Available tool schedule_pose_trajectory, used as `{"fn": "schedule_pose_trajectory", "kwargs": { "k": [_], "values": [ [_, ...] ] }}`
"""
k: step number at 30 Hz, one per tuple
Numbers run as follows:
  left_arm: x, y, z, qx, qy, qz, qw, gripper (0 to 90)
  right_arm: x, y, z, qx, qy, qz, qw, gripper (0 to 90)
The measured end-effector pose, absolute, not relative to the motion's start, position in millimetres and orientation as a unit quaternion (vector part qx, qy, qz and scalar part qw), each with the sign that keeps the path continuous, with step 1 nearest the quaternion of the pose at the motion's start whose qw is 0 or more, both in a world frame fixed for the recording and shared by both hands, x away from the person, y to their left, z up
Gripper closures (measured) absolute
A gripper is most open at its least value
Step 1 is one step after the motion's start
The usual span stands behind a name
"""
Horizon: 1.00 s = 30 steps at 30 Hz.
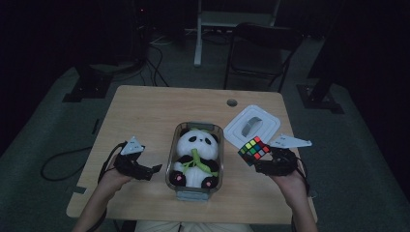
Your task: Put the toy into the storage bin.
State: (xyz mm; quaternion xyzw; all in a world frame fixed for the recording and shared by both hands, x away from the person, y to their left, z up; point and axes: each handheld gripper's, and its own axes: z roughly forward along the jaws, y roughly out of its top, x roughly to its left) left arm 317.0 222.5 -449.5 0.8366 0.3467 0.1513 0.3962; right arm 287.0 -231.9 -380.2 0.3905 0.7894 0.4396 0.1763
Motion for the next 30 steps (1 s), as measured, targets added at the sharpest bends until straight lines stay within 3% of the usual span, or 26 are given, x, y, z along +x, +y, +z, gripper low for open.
{"fn": "schedule_pose_trajectory", "kwargs": {
  "k": [9,12,19,26,30],
  "values": [
    [316.8,222.2,-446.4,0.835,0.345,0.153,0.399,1.2,282.8,-190.6,-364.2,0.324,0.812,0.462,0.151,33.8],
    [316.6,222.2,-443.7,0.835,0.344,0.157,0.398,1.2,282.4,-161.0,-364.3,0.280,0.833,0.462,0.121,33.7],
    [313.9,220.4,-436.0,0.835,0.340,0.155,0.403,3.8,283.6,-115.1,-377.3,0.228,0.862,0.445,0.080,33.7],
    [307.6,212.4,-424.0,0.839,0.323,0.159,0.409,4.3,280.7,-94.8,-393.2,0.197,0.886,0.418,0.043,33.7],
    [304.5,206.3,-418.0,0.842,0.311,0.159,0.412,4.4,281.1,-90.6,-398.6,0.195,0.893,0.404,0.045,33.7]
  ]
}}
